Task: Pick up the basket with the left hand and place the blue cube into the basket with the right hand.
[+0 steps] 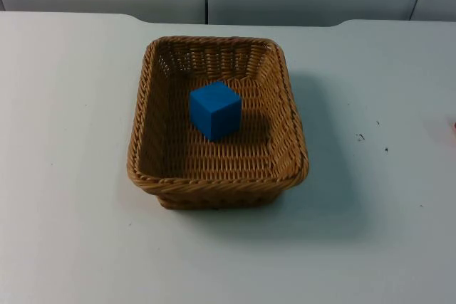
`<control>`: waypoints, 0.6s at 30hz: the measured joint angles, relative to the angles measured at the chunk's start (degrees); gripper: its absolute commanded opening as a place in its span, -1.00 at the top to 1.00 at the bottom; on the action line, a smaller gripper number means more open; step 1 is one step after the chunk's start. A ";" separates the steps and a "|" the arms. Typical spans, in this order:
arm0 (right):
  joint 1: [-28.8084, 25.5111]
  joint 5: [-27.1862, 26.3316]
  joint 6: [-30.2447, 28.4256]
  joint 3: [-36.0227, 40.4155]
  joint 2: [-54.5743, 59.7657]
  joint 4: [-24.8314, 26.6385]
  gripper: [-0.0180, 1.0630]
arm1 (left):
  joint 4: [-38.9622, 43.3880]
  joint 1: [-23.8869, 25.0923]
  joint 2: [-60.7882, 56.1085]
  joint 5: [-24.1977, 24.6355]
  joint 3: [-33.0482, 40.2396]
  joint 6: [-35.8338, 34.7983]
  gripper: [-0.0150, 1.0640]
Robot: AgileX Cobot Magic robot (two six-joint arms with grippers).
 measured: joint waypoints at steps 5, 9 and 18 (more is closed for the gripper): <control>-9.24 0.00 0.00 0.00 0.00 0.00 -0.98 | 0.00 0.00 0.00 0.00 0.00 0.00 -0.98; -20.11 0.05 0.00 0.00 0.00 0.00 -0.98 | 0.00 0.00 0.00 0.00 0.00 0.00 -0.98; -31.78 0.05 0.00 0.00 0.00 0.00 -0.98 | 0.00 0.00 0.00 0.00 0.00 0.00 -0.98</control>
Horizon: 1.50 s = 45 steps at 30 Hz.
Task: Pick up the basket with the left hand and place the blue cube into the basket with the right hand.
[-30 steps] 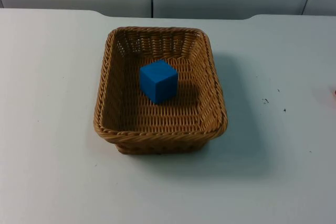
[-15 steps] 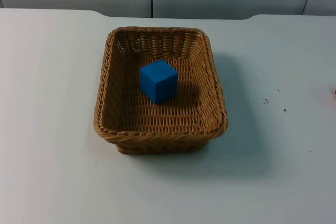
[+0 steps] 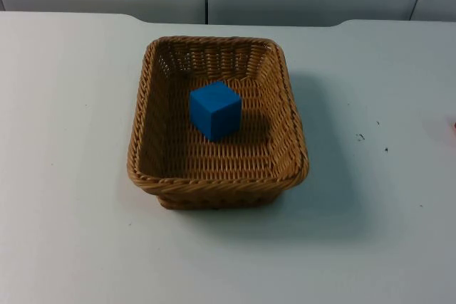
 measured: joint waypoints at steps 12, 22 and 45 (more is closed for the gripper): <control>-1.80 0.00 0.00 0.00 0.00 0.00 -0.98 | 0.00 0.00 0.00 0.00 0.00 0.00 -0.98; -2.32 0.00 0.00 0.00 0.00 0.00 -0.97 | 0.00 0.00 0.00 0.00 0.00 0.00 -0.98; -2.32 0.00 0.00 0.00 0.00 0.00 -0.97 | 0.00 0.00 0.00 0.00 0.00 0.00 -0.98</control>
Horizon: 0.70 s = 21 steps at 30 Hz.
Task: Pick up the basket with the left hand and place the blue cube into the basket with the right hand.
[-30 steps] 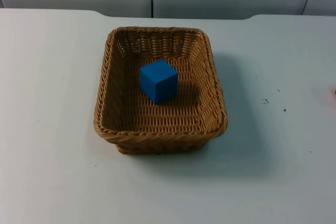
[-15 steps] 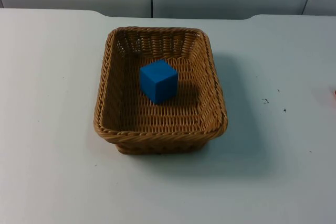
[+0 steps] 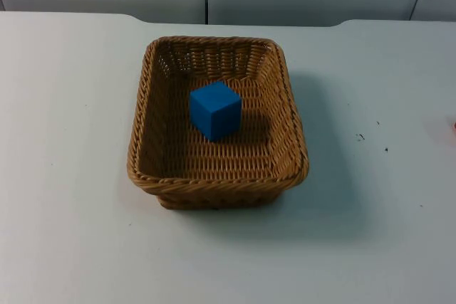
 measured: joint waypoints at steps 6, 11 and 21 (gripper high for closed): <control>0.00 0.00 0.00 0.00 0.00 0.00 -0.97 | 0.00 0.00 0.00 0.00 0.00 0.00 -0.98; 0.00 0.00 0.00 0.00 0.00 0.00 -0.97 | 0.00 0.00 0.00 0.00 0.00 0.00 -0.98; 0.00 0.00 0.00 0.00 0.00 0.00 -0.97 | 0.00 0.00 0.00 0.00 0.00 0.00 -0.98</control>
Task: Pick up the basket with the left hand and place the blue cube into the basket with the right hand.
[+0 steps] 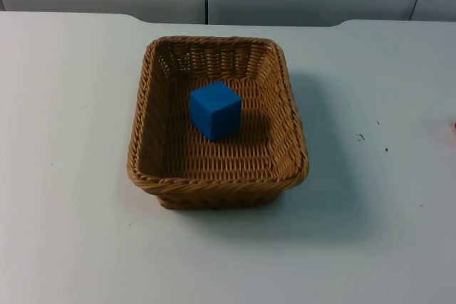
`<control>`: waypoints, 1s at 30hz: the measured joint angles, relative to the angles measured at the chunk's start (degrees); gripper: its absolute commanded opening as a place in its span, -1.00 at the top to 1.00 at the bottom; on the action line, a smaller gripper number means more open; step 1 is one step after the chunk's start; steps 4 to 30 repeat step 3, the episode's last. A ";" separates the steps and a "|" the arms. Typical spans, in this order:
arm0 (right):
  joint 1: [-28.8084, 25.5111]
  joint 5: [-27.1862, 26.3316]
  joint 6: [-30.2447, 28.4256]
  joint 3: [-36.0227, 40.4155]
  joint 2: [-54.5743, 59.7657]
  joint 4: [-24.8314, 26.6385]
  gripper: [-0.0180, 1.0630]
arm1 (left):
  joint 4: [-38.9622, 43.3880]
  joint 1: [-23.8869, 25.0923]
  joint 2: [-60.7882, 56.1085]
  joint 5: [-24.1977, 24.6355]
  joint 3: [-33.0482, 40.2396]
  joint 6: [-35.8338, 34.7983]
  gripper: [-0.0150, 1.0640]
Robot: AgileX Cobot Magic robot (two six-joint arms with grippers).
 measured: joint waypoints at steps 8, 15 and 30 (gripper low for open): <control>0.00 0.00 0.00 0.00 0.00 0.00 -0.97 | 0.26 0.00 0.00 0.00 0.00 0.47 -0.98; 0.00 0.00 0.00 0.00 0.00 0.00 -0.97 | 0.26 0.00 0.00 0.00 0.00 0.47 -0.98; 0.00 0.00 0.00 0.00 0.00 0.00 -0.97 | 0.26 0.00 0.00 0.00 0.00 0.47 -0.98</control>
